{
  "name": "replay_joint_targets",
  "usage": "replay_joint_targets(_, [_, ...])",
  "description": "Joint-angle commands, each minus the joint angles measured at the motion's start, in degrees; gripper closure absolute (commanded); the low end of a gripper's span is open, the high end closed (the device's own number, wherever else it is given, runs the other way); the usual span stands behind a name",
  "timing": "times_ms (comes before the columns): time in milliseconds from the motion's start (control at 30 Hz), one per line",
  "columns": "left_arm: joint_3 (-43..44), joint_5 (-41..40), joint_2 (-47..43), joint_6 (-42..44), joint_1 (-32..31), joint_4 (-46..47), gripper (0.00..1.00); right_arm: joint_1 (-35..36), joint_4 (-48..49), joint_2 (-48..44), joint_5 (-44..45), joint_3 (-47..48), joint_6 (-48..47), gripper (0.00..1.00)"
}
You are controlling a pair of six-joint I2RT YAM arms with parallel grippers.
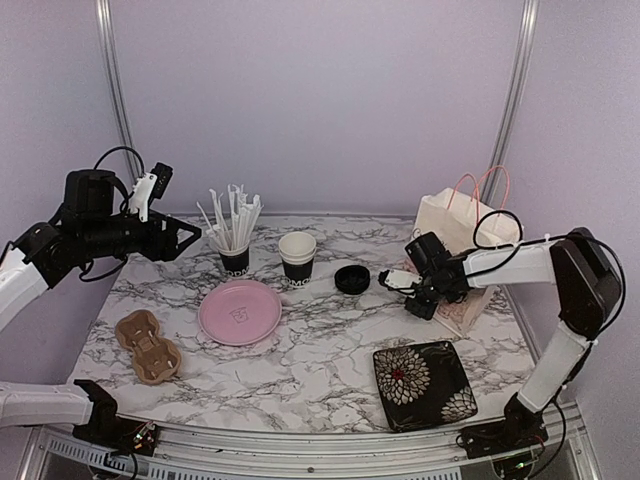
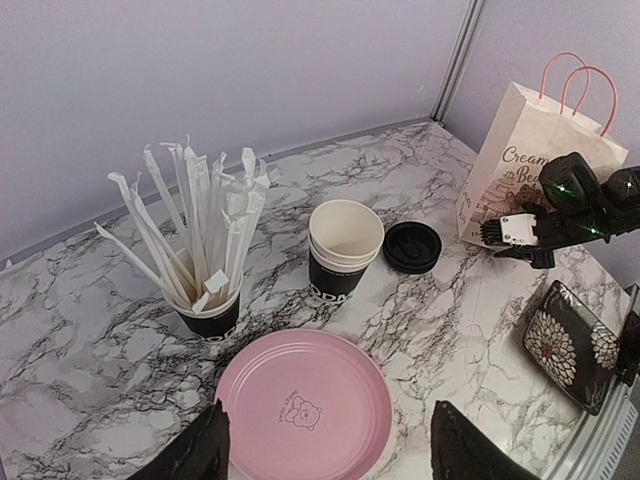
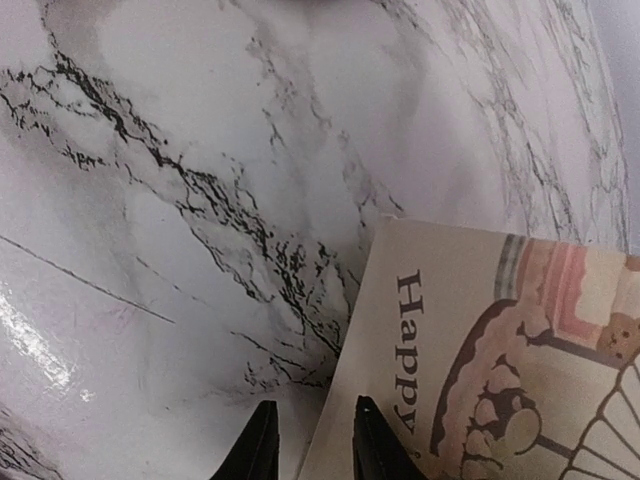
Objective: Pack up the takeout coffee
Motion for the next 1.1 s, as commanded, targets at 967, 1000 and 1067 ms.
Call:
replay_joint_targets(967, [-4.44,1.02,-4.76,-5.37,-2.28,1.38,0.24,13.36,-24.94,27.72,-30.55,65.75,0.88,0.49])
replay_joint_targets(1000, [-4.64,1.05,-4.93,-5.46,-2.28,1.38,0.24,13.38,-24.83,27.88,-30.39,65.85,0.85,0.49])
replay_joint_targets(1067, [-4.85,1.39,-5.18,-5.68,-2.28,1.38,0.24,13.44,-25.0,28.79,-30.2,66.64,0.89,0.51])
